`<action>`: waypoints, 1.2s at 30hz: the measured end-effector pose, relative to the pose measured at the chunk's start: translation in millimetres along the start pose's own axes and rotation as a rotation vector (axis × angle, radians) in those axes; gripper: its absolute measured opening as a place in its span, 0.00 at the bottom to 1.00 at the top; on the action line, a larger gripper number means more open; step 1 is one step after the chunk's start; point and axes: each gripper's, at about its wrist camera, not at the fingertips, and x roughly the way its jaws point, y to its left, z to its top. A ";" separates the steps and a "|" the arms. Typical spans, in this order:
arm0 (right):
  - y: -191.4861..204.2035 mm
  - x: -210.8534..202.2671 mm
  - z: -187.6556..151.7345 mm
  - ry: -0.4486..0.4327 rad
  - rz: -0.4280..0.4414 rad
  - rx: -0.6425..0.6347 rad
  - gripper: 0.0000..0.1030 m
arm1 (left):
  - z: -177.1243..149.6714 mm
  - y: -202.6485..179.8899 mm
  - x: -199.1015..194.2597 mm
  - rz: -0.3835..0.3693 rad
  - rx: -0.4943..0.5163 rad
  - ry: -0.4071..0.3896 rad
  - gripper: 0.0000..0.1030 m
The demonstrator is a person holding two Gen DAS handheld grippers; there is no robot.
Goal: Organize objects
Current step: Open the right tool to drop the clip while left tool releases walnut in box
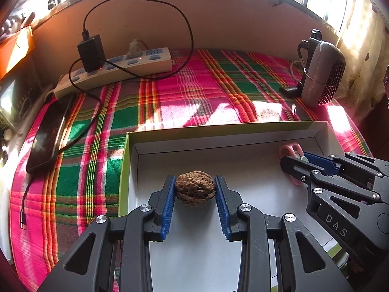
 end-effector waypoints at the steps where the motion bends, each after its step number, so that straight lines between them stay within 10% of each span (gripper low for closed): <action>1: -0.3 -0.1 -0.3 -0.001 -0.004 -0.001 0.18 | 0.0 -0.2 0.1 0.000 -0.001 -0.001 0.30; 16: -1.8 -5.0 -1.4 -0.008 -0.022 -0.001 0.39 | 2.5 1.8 -4.2 -0.034 -0.018 -0.013 0.31; 36: -8.6 -60.9 -21.3 -0.097 -0.009 0.013 0.40 | -13.8 21.4 -66.2 -0.043 -0.041 -0.118 0.32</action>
